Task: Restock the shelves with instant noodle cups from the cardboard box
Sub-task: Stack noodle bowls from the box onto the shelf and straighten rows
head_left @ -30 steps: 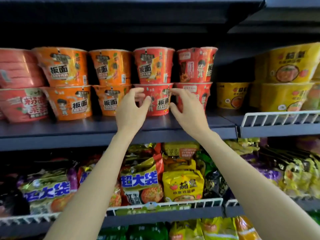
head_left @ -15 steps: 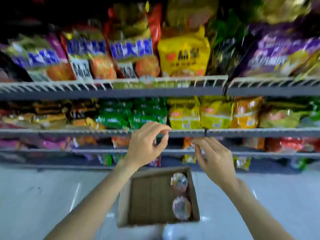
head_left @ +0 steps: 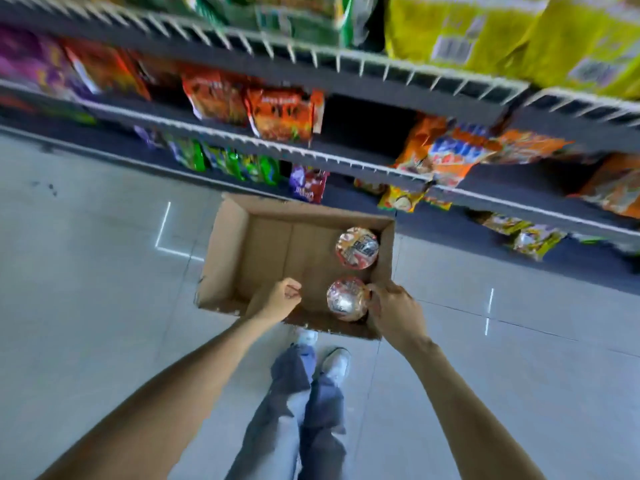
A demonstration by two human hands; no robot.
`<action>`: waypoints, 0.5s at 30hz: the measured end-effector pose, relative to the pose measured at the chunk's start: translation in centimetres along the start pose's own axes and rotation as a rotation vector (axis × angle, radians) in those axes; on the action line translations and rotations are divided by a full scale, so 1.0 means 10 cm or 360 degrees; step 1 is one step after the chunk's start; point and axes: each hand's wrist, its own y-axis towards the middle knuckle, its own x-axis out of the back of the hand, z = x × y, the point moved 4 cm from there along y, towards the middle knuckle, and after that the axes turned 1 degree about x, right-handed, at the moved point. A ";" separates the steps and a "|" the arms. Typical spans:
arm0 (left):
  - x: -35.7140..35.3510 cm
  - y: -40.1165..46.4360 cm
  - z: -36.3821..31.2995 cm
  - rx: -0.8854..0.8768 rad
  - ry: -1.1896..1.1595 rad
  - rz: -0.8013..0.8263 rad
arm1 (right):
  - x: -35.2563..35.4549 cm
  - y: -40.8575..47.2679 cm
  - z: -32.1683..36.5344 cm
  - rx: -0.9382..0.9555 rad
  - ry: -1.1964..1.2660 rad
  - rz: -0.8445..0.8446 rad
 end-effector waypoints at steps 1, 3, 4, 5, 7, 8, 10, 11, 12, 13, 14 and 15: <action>-0.14 0.21 0.10 0.0030 -0.0001 0.0013 | -0.16 0.20 -0.08 -0.0040 0.0013 0.0036; -0.38 0.62 0.23 0.0051 0.0069 -0.0007 | -0.48 0.61 -0.23 -0.0052 -0.0001 0.0061; -0.50 0.84 0.31 0.0048 0.0145 -0.0017 | -0.66 0.81 -0.31 -0.0034 -0.0039 0.0078; -0.63 1.05 0.38 0.0040 0.0189 -0.0014 | -0.83 1.01 -0.38 -0.0021 -0.0082 0.0090; -0.92 1.46 0.53 0.0034 0.0255 0.0024 | -1.18 1.39 -0.54 -0.0025 -0.0190 0.0129; -1.05 1.65 0.59 0.0038 0.0287 0.0029 | -1.36 1.56 -0.63 -0.0024 -0.0268 0.0142; -1.31 2.02 0.71 0.0009 0.0361 0.0005 | -1.70 1.90 -0.81 -0.0054 -0.0387 0.0151; -1.43 2.19 0.78 -0.0002 0.0401 -0.0010 | -1.85 2.05 -0.91 -0.0091 -0.0392 0.0165; -1.56 2.34 0.85 -0.0009 0.0454 -0.0016 | -2.00 2.19 -0.99 -0.0136 -0.0373 0.0193; -1.70 2.48 0.93 0.0007 0.0511 0.0004 | -2.13 2.32 -1.06 -0.0175 -0.0356 0.0226; -1.83 2.60 0.99 0.0022 0.0550 0.0029 | -2.24 2.44 -1.13 -0.0203 -0.0366 0.0254; -1.96 2.69 1.04 0.0028 0.0567 0.0065 | -2.33 2.55 -1.18 -0.0219 -0.0394 0.0258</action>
